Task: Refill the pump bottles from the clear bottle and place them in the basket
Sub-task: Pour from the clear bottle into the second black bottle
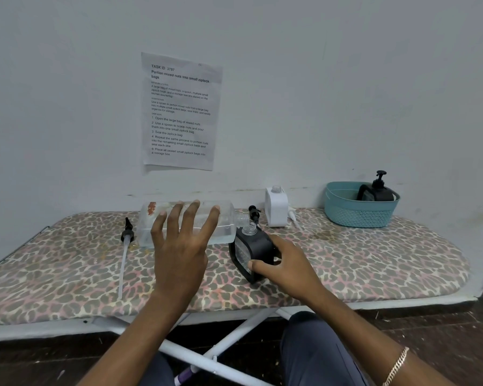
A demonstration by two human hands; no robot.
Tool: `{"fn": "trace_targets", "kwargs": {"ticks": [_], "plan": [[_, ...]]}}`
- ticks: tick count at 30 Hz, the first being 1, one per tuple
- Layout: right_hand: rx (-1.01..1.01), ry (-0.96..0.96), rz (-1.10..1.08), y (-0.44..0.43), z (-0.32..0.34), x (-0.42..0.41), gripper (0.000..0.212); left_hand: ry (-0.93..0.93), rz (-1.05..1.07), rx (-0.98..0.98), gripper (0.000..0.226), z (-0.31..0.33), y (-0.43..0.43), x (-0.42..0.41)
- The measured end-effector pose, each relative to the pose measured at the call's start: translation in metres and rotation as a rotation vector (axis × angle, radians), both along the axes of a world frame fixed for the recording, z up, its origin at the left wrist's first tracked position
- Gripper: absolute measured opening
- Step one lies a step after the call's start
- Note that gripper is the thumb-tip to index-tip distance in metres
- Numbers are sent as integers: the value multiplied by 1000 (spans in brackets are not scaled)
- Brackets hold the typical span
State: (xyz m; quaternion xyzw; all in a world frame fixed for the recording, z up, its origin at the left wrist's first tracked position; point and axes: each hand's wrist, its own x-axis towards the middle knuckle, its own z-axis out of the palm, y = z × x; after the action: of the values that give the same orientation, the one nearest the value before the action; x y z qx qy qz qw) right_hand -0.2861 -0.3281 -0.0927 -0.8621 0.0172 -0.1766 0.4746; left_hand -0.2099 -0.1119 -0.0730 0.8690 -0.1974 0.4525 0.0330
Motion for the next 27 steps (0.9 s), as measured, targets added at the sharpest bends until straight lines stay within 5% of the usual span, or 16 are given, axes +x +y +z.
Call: {"fn": "trace_targets", "kwargs": {"ticks": [27], "plan": [[-13,-9,2,-1,-1,1,37,-4,-4,-6,88,-1,0,1]]}}
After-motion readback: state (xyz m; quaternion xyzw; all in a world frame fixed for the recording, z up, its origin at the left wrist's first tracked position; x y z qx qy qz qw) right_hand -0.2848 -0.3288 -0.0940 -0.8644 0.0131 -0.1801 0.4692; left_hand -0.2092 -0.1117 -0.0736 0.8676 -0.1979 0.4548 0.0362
